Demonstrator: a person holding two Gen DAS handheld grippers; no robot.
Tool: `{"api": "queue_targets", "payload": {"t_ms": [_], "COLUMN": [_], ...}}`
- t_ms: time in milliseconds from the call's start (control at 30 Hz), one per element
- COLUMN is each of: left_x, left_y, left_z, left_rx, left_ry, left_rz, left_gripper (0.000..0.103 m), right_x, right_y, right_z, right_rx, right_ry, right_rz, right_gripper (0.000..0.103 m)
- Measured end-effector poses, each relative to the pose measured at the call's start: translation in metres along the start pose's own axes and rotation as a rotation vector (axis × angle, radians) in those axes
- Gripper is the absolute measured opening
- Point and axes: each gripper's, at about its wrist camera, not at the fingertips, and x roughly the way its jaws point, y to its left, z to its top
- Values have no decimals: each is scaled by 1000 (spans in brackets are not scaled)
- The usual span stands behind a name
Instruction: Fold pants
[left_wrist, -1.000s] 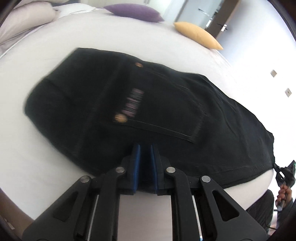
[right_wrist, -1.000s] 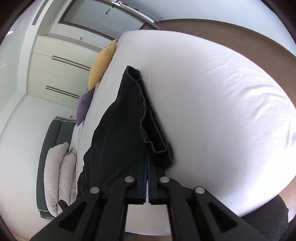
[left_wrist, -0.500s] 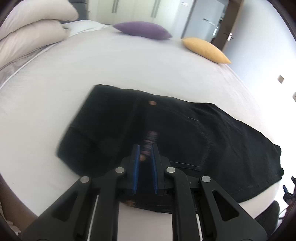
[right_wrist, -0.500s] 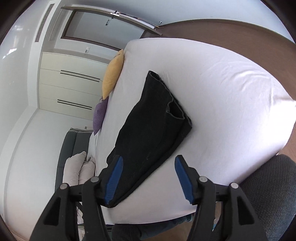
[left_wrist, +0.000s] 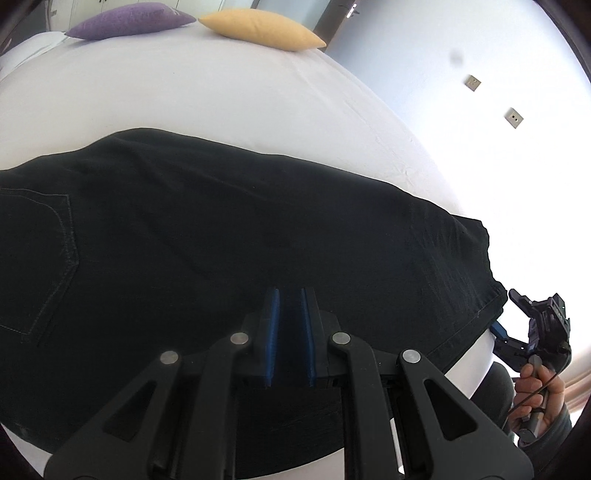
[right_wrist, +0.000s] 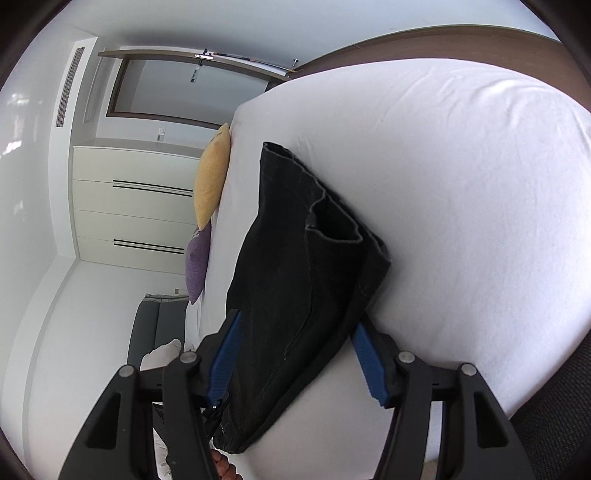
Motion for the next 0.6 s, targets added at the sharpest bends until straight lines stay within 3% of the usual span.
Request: {"api": "queue_targets", "payload": {"t_ms": [133,400,467,500,533,567,600], "left_x": [16,72,87,100,108,115,120], "left_y": [-1,-70,-94,-104,-115,-124,-132], "left_z": [10,31,36,39,40,42,43], "left_rx": [-24,18,53,71,86,97,103], "left_ry": [15,63,90,103,117,127,128], "left_rz": [-20,-81,-93,-96,-97,-102,-113], "left_gripper": [11,11,11,15,26,34,52], "right_x": [4,16,17,18,18,18,17], "right_y": [-7,-15,-21,-25,-30,-32,-32], "right_z": [6,19,20,20,20,20,20], "right_rx": [55,104,117,130,144,146,140], "right_ry": [-35,-74,-77,-76,-76,-76,-75], "right_rz": [35,66,66,64,67,77,79], "right_gripper": [54,39,21,15,6,4,4]}}
